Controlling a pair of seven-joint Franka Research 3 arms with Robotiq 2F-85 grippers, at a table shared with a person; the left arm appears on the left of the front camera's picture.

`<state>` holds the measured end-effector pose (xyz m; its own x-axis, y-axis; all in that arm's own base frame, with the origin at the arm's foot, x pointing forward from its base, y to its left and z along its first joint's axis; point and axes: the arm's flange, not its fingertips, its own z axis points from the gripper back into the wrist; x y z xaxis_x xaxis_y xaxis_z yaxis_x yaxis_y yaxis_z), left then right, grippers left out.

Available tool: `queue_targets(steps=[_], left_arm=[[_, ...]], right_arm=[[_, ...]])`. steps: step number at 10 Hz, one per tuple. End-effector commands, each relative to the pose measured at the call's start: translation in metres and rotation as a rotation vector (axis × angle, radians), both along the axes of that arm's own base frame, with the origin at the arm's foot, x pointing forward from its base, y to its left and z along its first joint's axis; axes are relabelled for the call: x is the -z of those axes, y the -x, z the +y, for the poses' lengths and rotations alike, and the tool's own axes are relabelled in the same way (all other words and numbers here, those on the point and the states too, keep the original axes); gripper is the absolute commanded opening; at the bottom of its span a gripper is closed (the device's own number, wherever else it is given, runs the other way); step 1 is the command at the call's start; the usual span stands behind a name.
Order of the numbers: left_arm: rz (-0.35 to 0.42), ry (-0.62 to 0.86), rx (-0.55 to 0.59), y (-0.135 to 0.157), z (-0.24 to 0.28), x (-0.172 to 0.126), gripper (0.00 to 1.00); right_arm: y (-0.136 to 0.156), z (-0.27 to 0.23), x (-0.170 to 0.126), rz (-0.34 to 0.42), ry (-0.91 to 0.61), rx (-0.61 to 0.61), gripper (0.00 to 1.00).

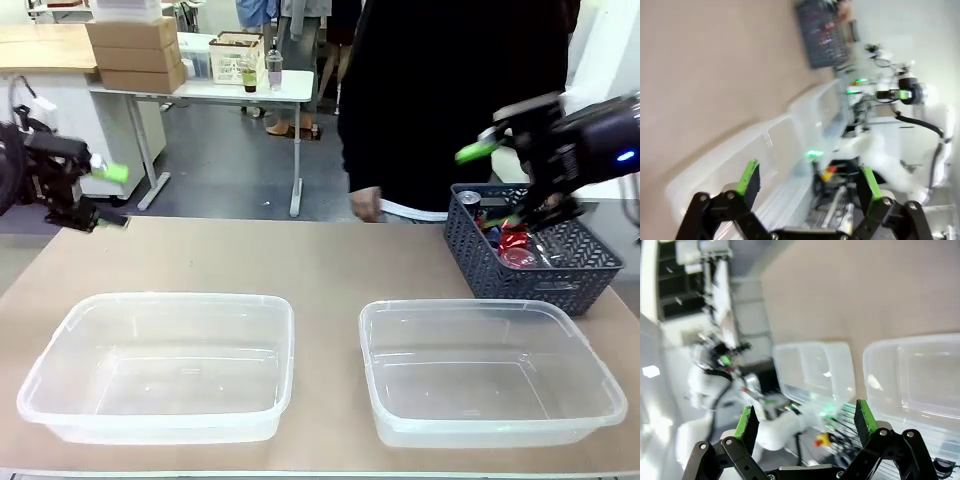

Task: Sort the waste into each basket.
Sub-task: Pick up the Organizing box on the left side of the table and lift it.

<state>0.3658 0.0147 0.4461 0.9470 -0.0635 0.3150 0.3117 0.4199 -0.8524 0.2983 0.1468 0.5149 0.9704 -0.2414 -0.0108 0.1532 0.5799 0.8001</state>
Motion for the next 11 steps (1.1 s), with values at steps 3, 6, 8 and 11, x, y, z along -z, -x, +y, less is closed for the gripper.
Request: queue_targets(steps=[3,6,8,11], left_arm=[[0.067,-0.576,0.168,0.093,0.012,-0.027,1.00],[0.077,-0.481,0.107,0.064,0.021,-0.019,1.00],[0.047,-0.528,0.141,0.083,0.017,-0.028,1.00],[0.188,-0.864,0.046,0.084,-0.030,0.020,1.00]], right_arm=[[0.006,0.162,0.064,-0.076,0.123,-0.164,1.00],[0.037,0.161,0.065,-0.037,0.171,-0.171,1.00],[0.030,0.168,0.068,-0.066,0.174,-0.174,1.00],[0.000,0.241,0.094,0.045,0.424,-0.307,1.00]])
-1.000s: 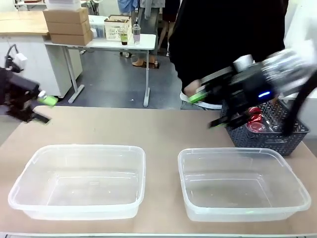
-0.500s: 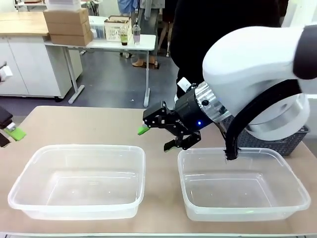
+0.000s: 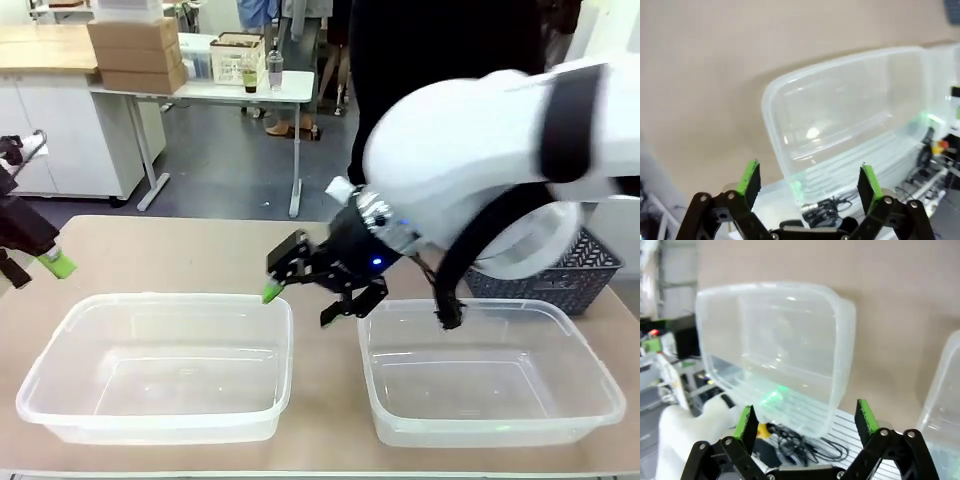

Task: Sort the waste into each basket.
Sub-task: Pick up the Organizing box on the left side of the table and lift it.

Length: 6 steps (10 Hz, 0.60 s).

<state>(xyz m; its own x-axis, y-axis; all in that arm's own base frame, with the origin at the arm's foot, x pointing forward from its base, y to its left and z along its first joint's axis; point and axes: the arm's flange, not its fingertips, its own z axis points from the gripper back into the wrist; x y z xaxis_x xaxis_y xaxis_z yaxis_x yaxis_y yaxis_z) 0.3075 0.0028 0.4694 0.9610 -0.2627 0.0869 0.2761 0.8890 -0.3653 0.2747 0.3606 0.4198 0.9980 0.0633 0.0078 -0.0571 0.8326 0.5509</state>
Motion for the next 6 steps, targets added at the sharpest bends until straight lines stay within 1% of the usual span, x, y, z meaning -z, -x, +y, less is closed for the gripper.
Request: queue_targets(steps=[1,2,4,6], left_arm=[[0.132,-0.181,-0.001,0.029,-0.022,0.062,1.00],[0.150,-0.236,-0.023,0.031,-0.022,0.075,1.00],[0.189,-0.234,0.002,0.040,-0.028,0.104,1.00],[0.214,-0.225,0.004,0.051,-0.034,0.126,1.00]], right_arm=[[-0.030,0.039,0.009,0.015,0.173,0.015,1.00],[-0.033,0.050,0.016,0.010,0.241,0.000,1.00],[-0.034,0.069,0.030,0.001,0.321,-0.051,1.00],[-0.037,0.078,0.045,0.019,0.397,-0.071,1.00]])
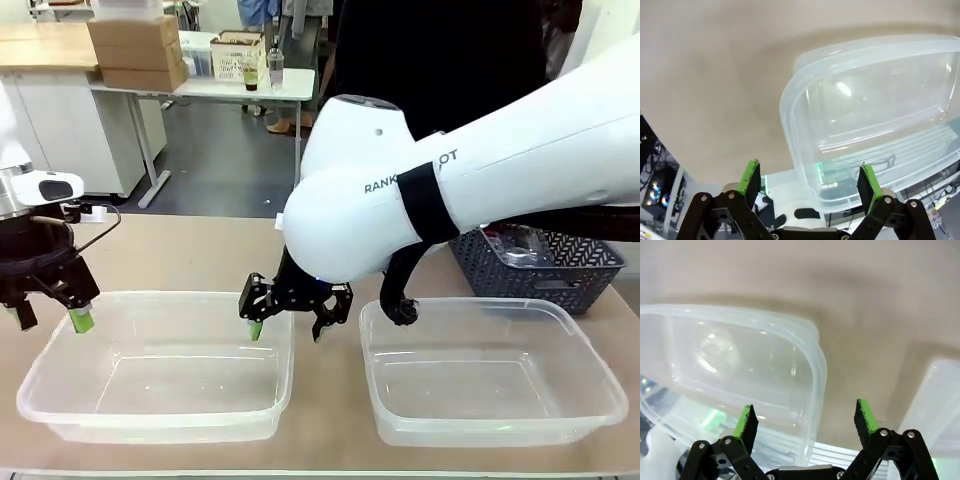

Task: Sort the waste into each basket.
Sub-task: Pick up the Organizing box on the left side of the table and lift it.

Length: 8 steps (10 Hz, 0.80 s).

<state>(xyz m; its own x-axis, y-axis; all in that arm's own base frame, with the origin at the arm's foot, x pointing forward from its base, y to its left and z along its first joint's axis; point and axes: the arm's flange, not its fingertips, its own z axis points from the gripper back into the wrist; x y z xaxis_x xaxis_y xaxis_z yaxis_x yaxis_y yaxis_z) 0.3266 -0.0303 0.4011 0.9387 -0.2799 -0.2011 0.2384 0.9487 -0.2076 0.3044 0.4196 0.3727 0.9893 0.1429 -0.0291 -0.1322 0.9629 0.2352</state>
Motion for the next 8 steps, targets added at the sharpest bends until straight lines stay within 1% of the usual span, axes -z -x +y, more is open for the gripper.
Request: queue_targets(steps=[1,2,4,5,6,7,8], left_arm=[[-0.025,0.026,-0.030,0.072,-0.002,0.061,1.00],[-0.029,0.015,-0.042,0.071,-0.004,0.068,1.00],[-0.022,0.008,-0.035,0.072,-0.003,0.077,1.00],[-0.037,-0.006,-0.033,0.073,-0.005,0.077,0.71],[-0.041,-0.001,-0.030,0.073,-0.005,0.076,0.46],[-0.048,-0.012,-0.029,0.073,-0.004,0.076,0.16],[-0.044,-0.020,-0.021,0.074,-0.006,0.079,0.00]], right_arm=[[-0.010,0.023,0.003,0.032,0.084,0.005,1.00],[-0.012,0.026,0.008,0.052,0.103,-0.012,1.00],[-0.013,0.027,0.008,0.046,0.125,-0.017,1.00],[-0.012,0.028,0.006,0.042,0.143,-0.034,0.85],[-0.011,0.031,0.004,0.038,0.154,-0.032,0.40],[-0.011,0.033,0.003,0.042,0.151,-0.035,0.25],[-0.009,0.033,0.002,0.039,0.152,-0.039,0.00]])
